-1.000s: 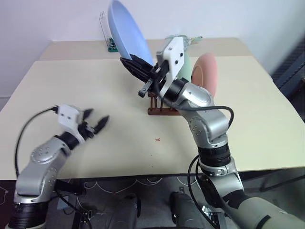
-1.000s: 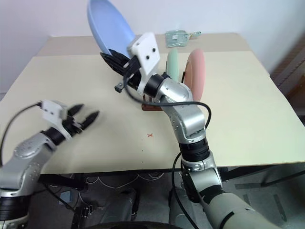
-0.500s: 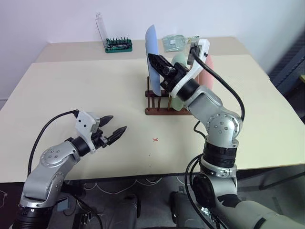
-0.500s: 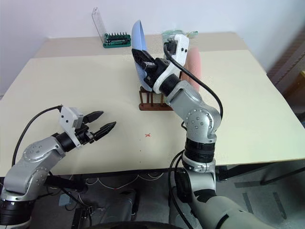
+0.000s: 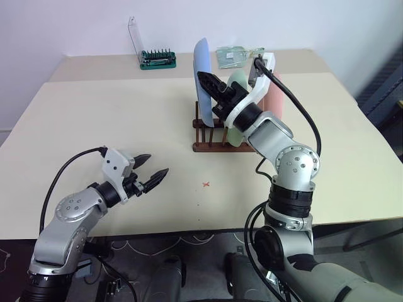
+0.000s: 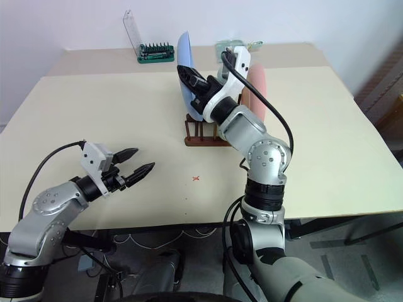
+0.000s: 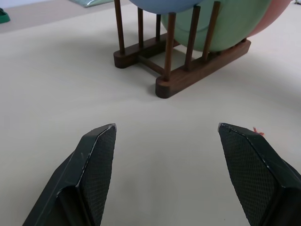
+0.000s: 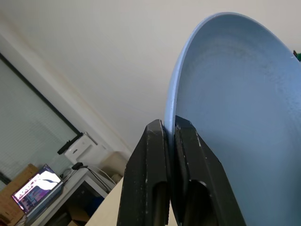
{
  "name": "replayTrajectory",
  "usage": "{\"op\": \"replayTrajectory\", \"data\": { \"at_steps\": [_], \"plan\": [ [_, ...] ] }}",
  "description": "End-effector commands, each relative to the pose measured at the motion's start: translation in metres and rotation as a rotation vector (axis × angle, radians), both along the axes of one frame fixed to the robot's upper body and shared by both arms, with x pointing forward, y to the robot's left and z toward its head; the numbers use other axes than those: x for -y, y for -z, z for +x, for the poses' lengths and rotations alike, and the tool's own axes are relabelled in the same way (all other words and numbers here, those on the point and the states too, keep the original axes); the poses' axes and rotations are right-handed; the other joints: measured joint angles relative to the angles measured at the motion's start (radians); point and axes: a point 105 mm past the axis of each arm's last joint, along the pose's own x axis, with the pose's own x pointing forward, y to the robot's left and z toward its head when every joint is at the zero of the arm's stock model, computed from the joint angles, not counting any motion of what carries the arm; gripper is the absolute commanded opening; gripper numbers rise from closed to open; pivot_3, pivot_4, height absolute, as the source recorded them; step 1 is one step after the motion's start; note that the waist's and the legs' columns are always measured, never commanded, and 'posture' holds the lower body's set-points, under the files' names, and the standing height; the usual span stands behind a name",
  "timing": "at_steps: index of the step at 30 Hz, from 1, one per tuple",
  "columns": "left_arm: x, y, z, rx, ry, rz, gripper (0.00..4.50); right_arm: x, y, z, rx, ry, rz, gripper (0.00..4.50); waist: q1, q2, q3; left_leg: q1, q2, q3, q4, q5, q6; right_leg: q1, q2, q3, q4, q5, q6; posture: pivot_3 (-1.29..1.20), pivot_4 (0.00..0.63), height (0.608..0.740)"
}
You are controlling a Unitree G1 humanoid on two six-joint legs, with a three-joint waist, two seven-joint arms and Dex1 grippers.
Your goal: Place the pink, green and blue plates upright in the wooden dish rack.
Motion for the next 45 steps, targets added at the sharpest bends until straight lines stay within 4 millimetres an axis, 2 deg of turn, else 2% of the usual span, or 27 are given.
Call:
{"op": "replayTrajectory", "data": {
  "at_steps": [1, 6, 27, 35, 45],
  "plan": [
    [0.004, -0.008, -0.001, 0.047, 0.017, 0.004, 3.53, 0.002, -0.005, 0.0, 0.013, 0.01, -0.007, 0.0, 0.0, 0.0, 0.0, 0.0, 0.0, 0.0, 0.0, 0.0, 0.0, 0.0, 0.0, 0.0, 0.0, 0.0, 0.0, 0.0, 0.15, 0.74],
    [0.005, -0.007, -0.001, 0.045, 0.022, 0.003, 3.53, 0.0, -0.013, -0.004, 0.071, 0.012, -0.035, 0.0, 0.0, 0.0, 0.0, 0.0, 0.0, 0.0, 0.0, 0.0, 0.0, 0.0, 0.0, 0.0, 0.0, 0.0, 0.0, 0.0, 0.15, 0.74],
    [0.005, -0.006, -0.001, 0.042, 0.018, 0.001, 3.53, -0.002, -0.04, -0.011, 0.15, 0.016, 0.03, 0.0, -0.001, 0.001, 0.0, 0.0, 0.001, 0.0, 0.0, 0.0, 0.0, 0.0, 0.001, 0.0, 0.0, 0.0, 0.0, 0.0, 0.15, 0.74],
    [0.006, -0.006, -0.001, 0.043, 0.019, 0.001, 3.53, -0.008, -0.041, -0.015, 0.138, -0.013, 0.051, 0.0, -0.001, 0.001, 0.0, 0.0, 0.001, 0.0, 0.0, 0.0, 0.0, 0.0, 0.001, 0.0, -0.001, 0.0, 0.0, 0.0, 0.15, 0.74],
    [0.005, -0.005, -0.001, 0.041, 0.018, 0.005, 3.53, -0.005, -0.017, -0.004, 0.02, 0.03, 0.047, 0.0, -0.001, 0.001, 0.0, 0.0, 0.001, 0.0, -0.001, 0.0, 0.0, 0.0, 0.002, 0.0, -0.001, 0.0, -0.001, 0.0, 0.15, 0.74]
  ]
}}
